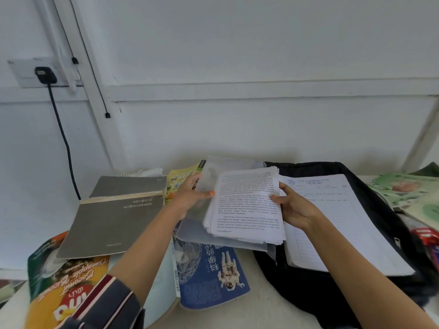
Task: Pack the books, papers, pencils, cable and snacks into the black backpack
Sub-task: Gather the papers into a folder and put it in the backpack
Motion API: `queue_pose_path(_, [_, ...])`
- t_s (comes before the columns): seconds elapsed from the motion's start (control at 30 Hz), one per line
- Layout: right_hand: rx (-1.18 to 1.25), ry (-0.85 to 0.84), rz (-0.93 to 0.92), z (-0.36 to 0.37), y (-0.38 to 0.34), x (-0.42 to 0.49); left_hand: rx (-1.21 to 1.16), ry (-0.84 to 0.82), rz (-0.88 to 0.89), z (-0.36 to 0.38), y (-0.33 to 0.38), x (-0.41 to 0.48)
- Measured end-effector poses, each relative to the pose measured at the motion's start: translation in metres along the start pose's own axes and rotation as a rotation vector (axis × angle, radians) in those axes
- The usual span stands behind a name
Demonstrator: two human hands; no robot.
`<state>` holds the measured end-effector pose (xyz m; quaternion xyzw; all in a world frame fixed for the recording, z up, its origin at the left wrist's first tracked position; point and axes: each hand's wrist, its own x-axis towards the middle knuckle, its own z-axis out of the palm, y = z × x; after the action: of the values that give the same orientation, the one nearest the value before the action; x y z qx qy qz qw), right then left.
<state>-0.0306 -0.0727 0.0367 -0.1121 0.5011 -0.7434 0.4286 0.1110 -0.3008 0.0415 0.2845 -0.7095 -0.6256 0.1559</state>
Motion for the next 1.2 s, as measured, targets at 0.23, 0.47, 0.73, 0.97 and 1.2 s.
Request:
queue_pose_path(0.23, [-0.202,0.069,-0.033,0.021,-0.004,0.000,-0.120,-0.120,-0.045,-0.005,0.001,-0.007])
queue_pose_path(0.47, [-0.695,0.110,-0.120,0.049,0.009,-0.006,-0.272,-0.113,-0.146,-0.003,-0.005,-0.011])
queue_pose_path(0.73, [-0.700,0.257,-0.179,0.054,0.007,-0.007,-0.286,-0.047,-0.092,0.001,-0.008,-0.016])
queue_pose_path(0.97, [-0.726,0.353,-0.126,0.047,0.011,-0.003,-0.298,-0.067,-0.010,-0.002,-0.009,-0.019])
queue_pose_path(1.2, [-0.423,0.229,-0.017,0.037,0.005,-0.011,-0.317,-0.040,0.019,-0.002,-0.005,-0.025])
